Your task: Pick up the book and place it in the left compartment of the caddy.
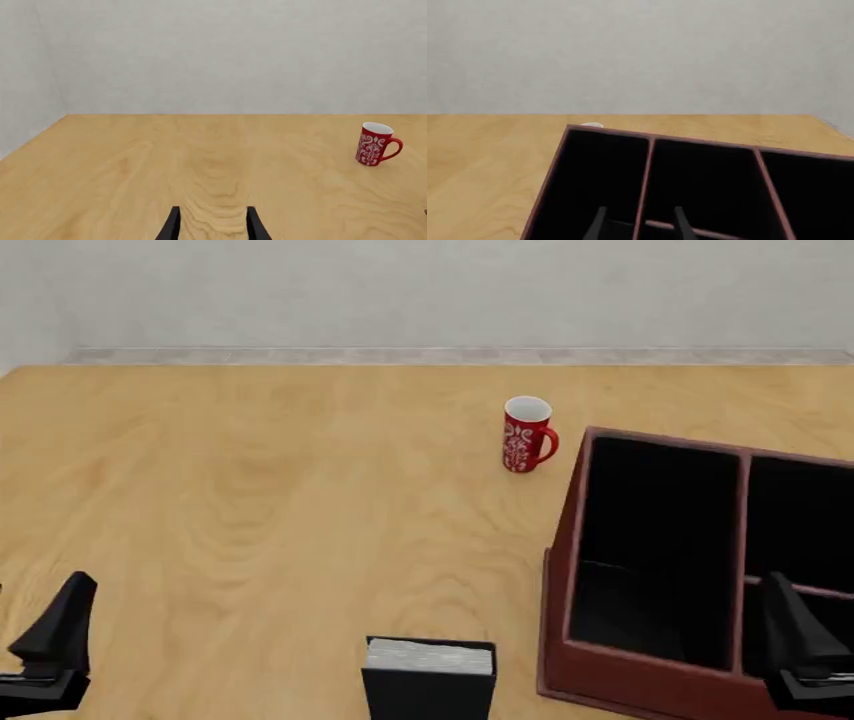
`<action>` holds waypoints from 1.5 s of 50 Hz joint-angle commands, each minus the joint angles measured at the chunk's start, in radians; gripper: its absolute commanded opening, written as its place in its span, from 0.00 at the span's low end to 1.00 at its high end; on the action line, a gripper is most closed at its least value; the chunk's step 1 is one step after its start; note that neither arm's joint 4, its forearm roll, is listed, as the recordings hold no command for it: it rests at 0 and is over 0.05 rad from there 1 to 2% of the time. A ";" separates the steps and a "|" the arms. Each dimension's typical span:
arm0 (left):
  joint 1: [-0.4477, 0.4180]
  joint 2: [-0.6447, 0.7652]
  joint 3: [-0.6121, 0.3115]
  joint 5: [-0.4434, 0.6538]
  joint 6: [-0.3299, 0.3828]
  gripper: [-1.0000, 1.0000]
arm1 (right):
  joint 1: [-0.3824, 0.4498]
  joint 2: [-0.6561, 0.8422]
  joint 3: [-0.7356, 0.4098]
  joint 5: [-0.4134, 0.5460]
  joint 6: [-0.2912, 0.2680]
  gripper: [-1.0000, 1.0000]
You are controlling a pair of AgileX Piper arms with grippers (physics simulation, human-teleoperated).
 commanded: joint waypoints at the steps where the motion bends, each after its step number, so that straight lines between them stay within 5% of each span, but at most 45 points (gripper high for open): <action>1: 0.000 0.005 -0.003 -0.001 0.000 1.00 | -0.002 0.006 -0.005 -0.008 -0.010 1.00; 18: 0.000 0.005 -0.003 -0.001 0.000 1.00 | 0.046 0.006 -0.089 0.026 -0.045 1.00; 23: 0.000 0.005 -0.003 -0.001 0.000 1.00 | 0.139 0.108 -0.151 0.014 -0.065 1.00; 43: 0.000 0.005 -0.003 -0.001 0.000 1.00 | 0.260 0.318 -0.331 0.004 -0.083 1.00; 56: 0.000 0.005 -0.003 -0.001 0.000 1.00 | 0.346 0.462 -0.522 0.090 -0.086 1.00; 57: 0.000 0.005 -0.003 -0.001 0.000 1.00 | 0.386 0.574 -0.633 0.154 -0.096 1.00; 59: 0.000 0.005 -0.003 -0.001 0.000 1.00 | 0.398 0.609 -0.678 0.190 -0.100 1.00; 75: 0.000 0.005 -0.003 -0.001 0.000 1.00 | 0.448 0.726 -0.839 0.345 -0.118 1.00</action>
